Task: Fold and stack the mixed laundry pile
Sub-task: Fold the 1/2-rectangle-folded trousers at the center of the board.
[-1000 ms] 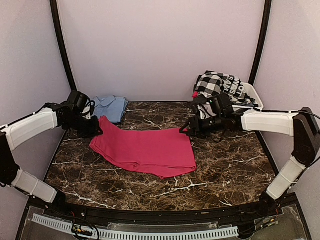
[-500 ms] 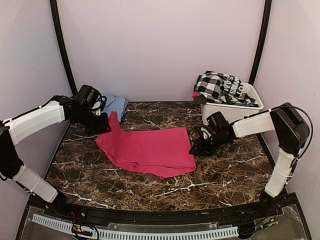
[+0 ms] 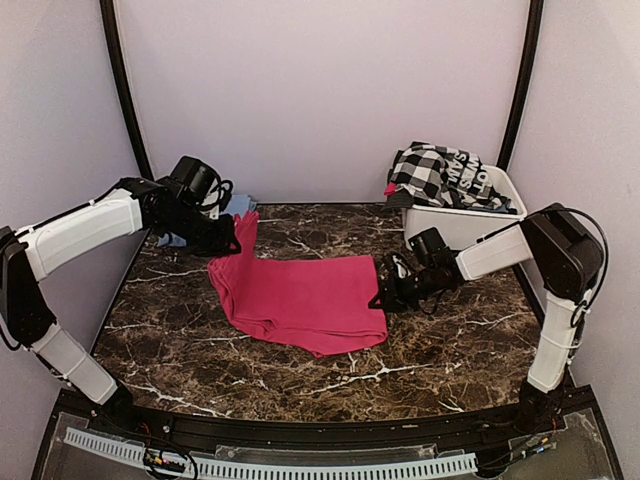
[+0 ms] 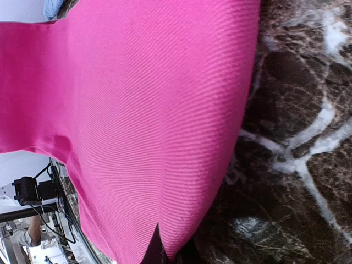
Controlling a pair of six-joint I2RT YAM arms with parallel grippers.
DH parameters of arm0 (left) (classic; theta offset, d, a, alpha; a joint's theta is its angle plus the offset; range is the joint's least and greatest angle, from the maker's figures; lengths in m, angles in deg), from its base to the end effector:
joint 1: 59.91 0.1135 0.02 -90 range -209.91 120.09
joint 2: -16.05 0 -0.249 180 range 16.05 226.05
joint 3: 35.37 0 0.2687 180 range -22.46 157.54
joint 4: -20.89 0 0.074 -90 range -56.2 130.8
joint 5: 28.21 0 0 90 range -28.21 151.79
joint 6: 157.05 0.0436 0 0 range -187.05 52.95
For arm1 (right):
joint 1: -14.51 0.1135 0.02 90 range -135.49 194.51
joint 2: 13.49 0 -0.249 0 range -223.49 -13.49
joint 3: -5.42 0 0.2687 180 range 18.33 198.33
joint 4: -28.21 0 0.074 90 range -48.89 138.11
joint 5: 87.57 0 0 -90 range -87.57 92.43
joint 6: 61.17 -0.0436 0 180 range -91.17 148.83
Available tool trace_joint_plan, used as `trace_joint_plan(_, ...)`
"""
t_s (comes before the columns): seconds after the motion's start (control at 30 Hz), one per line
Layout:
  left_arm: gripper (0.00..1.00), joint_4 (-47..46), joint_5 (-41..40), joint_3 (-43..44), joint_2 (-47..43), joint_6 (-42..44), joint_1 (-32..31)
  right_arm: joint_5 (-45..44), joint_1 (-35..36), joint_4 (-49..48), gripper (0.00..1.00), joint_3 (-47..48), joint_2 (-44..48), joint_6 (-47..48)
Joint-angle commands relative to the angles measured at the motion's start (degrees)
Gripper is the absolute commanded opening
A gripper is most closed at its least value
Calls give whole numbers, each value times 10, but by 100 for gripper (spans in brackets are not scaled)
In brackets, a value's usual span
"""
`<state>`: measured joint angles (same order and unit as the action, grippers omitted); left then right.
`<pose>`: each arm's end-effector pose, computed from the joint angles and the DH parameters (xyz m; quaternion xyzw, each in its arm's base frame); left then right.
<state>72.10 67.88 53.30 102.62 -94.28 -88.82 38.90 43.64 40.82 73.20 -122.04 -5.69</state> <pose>0.3045 -0.1735 0.2832 0.0323 0.9353 -0.2081 0.2844 0.3086 0.2017 0.0866 -0.0558 0.9053 0.4098 0.0969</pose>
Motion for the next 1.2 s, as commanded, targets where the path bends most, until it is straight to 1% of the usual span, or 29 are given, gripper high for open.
trace_joint_plan(0.0, 0, -40, 52, 36, 6, -13, -16, 36, 23, -64, 0, -14, 9, -33)
trace_joint_plan(0.23, 0, -63, 78, 84, 67, -44, -62, 31, 63, -87, 0, -2, -4, -61)
trace_joint_plan(0.4, 0, -102, 92, 103, 118, -74, -96, 27, 80, -108, 0, 6, -12, -78)
trace_joint_plan(0.77, 0, -135, 113, 166, 233, -125, -142, 22, 84, -136, 0, 3, -22, -94)
trace_joint_plan(0.97, 0, -172, 140, 172, 267, -150, -165, 26, 84, -149, 0, 1, -35, -96)
trace_joint_plan(1.17, 0, -183, 148, 193, 296, -174, -192, 27, 84, -158, 0, 0, -40, -99)
